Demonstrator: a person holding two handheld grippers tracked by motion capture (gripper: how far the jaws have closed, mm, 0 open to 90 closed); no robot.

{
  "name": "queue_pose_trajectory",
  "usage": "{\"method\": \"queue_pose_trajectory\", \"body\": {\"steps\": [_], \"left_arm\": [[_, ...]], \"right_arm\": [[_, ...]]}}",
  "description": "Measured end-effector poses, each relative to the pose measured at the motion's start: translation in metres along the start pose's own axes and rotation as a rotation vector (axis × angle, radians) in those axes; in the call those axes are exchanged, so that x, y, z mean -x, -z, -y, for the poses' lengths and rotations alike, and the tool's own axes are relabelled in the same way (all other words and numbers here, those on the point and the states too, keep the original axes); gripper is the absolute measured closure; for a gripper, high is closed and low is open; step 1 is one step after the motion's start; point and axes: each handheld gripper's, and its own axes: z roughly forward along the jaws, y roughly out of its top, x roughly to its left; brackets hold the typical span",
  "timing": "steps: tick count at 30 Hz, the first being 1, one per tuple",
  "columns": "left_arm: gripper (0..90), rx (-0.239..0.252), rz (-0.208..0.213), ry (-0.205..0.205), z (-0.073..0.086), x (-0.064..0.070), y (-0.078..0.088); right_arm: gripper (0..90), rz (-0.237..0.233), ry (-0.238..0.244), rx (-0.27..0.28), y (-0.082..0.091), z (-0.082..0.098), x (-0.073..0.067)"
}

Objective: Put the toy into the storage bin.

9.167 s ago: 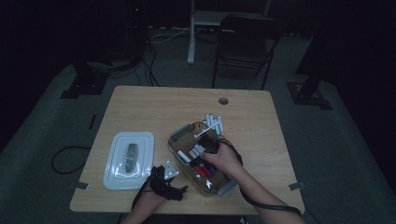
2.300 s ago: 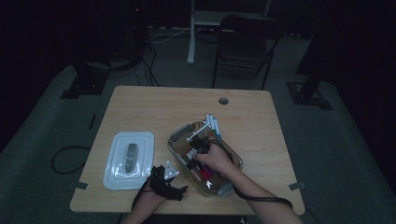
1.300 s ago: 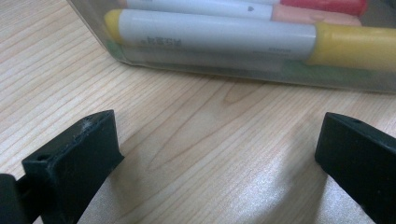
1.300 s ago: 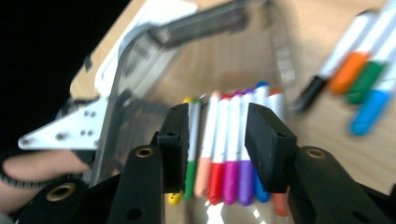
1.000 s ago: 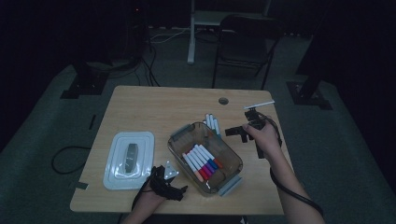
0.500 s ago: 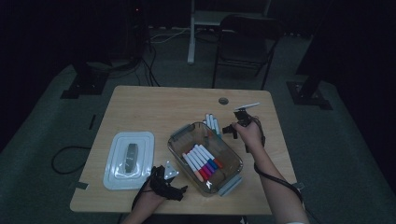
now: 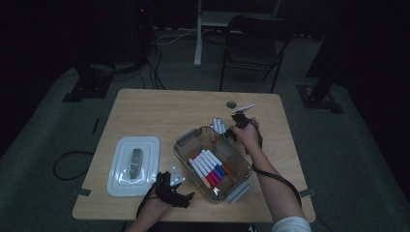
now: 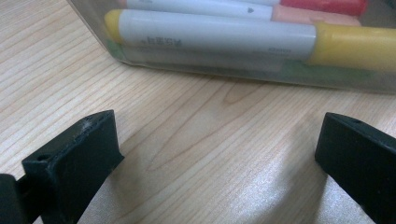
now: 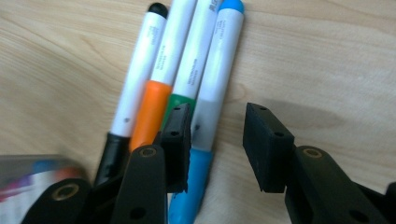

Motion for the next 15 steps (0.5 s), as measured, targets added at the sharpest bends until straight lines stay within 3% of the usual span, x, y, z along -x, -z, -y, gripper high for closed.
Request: {"method": "queue_pose_trajectory", "body": {"steps": [1,4,7,9,12,15], "left_arm": [[0.4,-0.001,0.000,0.000,0.0000,0.0000,0.0001],[0.5,0.000,0.000,0.000,0.0000,0.0000,0.0000],[0.5,0.000,0.000,0.000,0.0000,0.0000,0.0000],[0.4,0.000,0.000,0.000,0.0000,0.0000,0.0000],[0.4,-0.001,0.000,-0.001,0.0000,0.0000,0.0001],[0.4,0.000,0.000,0.000,0.0000,0.0000,0.0000]], "right_arm": [[62.2,0.031,0.021,-0.017,-0.0035,-0.0026,-0.0016],[62.9,0.050,0.020,-0.022,-0.0047,-0.0040,0.0005],[74.4,0.066,-0.005,-0.027,-0.0046,-0.0032,0.0061],[76.8,0.075,-0.019,-0.031,-0.0037,-0.0023,0.0070],[76.8,0.069,-0.028,-0.032,-0.0027,-0.0012,0.0071],[76.9,0.034,-0.047,-0.016,0.0020,0.0012,0.0083]]}}
